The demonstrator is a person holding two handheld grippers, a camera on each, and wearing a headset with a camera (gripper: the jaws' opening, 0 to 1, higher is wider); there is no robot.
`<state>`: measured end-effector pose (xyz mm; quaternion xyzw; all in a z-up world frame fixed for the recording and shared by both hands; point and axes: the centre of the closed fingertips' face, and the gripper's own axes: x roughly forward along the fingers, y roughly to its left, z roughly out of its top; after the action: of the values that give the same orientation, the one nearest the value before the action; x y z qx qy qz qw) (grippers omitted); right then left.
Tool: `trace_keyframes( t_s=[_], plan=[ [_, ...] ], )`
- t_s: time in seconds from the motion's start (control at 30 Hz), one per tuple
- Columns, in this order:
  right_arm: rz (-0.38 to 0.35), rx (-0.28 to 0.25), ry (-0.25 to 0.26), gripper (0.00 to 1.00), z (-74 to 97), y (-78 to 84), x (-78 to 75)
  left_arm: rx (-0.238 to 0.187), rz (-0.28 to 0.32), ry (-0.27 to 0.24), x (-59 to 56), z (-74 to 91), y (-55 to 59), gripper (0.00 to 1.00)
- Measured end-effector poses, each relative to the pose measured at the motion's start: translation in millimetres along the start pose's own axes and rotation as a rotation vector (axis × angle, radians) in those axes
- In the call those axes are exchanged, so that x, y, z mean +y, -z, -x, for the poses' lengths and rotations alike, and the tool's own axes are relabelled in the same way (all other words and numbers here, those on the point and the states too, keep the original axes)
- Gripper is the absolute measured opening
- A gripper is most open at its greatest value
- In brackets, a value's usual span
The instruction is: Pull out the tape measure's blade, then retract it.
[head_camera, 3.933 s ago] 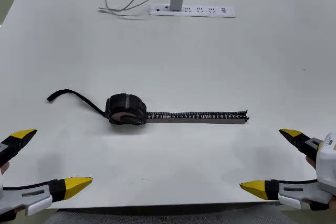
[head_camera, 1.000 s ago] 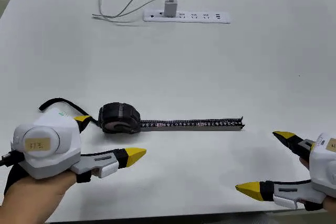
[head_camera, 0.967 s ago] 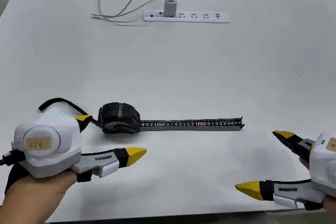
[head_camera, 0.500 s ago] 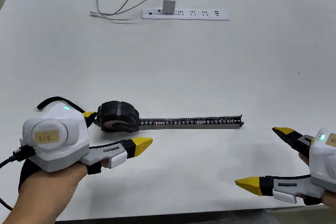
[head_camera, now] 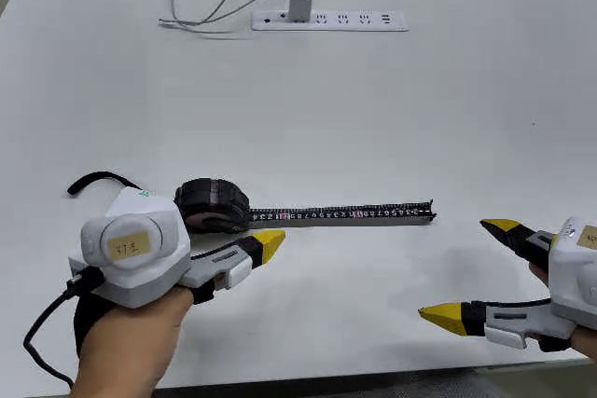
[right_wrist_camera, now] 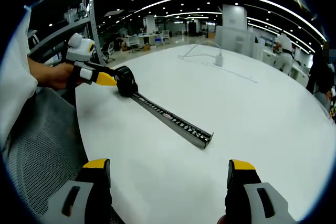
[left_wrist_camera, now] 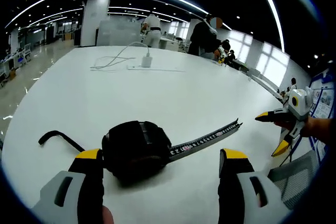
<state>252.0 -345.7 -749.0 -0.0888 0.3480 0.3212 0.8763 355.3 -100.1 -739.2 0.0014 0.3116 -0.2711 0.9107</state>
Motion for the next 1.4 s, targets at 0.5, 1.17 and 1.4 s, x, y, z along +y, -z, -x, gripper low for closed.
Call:
trace_keyframes(
  t_s=[0.5, 1.17, 1.4],
  plan=[
    [0.122, 0.043, -0.031, 0.72, -9.6, -12.3, -22.2, -0.004, 0.045, -0.097, 8.2, -11.2, -1.8, 0.79],
    [0.282, 0.137, -0.102, 0.46, -28.5, -21.9, -46.9, 0.006, 0.115, -0.169, 24.4, -20.6, -1.0, 0.68],
    [0.336, 0.164, -0.138, 0.36, -36.6, -20.6, -49.0, 0.005, 0.128, -0.181, 29.5, -20.8, -0.3, 0.63]
  ],
)
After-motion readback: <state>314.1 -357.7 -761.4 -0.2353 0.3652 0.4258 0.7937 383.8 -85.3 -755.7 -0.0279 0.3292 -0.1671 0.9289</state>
